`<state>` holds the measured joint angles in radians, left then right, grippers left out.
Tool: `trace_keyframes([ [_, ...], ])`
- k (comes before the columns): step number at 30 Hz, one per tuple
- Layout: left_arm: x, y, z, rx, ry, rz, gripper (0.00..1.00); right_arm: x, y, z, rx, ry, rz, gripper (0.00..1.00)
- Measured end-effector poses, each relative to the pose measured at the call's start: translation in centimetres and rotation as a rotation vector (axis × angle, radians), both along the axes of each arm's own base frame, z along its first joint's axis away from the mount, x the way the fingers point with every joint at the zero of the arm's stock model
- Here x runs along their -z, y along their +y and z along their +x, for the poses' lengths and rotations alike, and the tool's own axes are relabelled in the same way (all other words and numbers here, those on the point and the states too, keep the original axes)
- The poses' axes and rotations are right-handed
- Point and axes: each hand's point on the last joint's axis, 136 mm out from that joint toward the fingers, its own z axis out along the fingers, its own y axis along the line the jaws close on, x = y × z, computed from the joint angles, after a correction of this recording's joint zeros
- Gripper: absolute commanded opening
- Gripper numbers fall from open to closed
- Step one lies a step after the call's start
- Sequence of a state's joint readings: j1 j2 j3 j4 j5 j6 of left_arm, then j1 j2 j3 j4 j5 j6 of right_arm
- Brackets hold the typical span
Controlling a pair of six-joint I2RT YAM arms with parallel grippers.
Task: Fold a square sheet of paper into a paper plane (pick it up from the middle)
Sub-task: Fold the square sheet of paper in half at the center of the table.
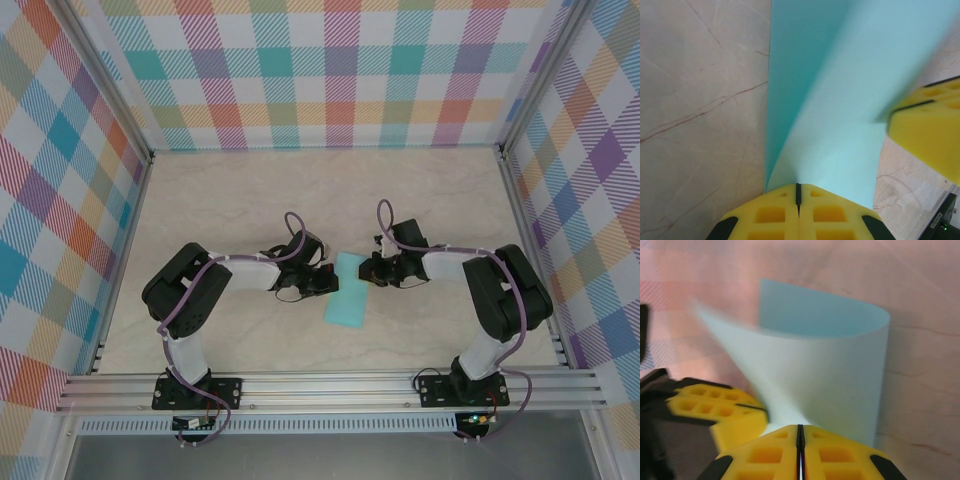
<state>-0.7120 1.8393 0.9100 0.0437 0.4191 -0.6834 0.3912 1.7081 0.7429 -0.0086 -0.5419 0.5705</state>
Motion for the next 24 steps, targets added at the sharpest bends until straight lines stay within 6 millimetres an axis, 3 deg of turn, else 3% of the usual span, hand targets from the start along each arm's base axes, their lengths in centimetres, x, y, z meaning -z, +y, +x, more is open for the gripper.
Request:
trace_keyframes([
  [2, 0.0, 0.0, 0.0, 0.000, 0.001, 0.000, 0.00, 1.0, -0.2, -0.1, -0.001, 0.027, -0.003, 0.10],
  [11, 0.0, 0.0, -0.1, 0.003, 0.000, 0.003, 0.00, 0.4, -0.1, 0.5, 0.005, 0.033, 0.002, 0.12],
  [18, 0.0, 0.0, -0.1, 0.005, -0.002, 0.003, 0.00, -1.7, -0.1, 3.5, 0.026, -0.025, 0.018, 0.10],
  [24, 0.0, 0.0, -0.1, 0.006, -0.002, 0.003, 0.00, 0.9, -0.7, 3.5, 0.028, 0.034, -0.003, 0.08],
])
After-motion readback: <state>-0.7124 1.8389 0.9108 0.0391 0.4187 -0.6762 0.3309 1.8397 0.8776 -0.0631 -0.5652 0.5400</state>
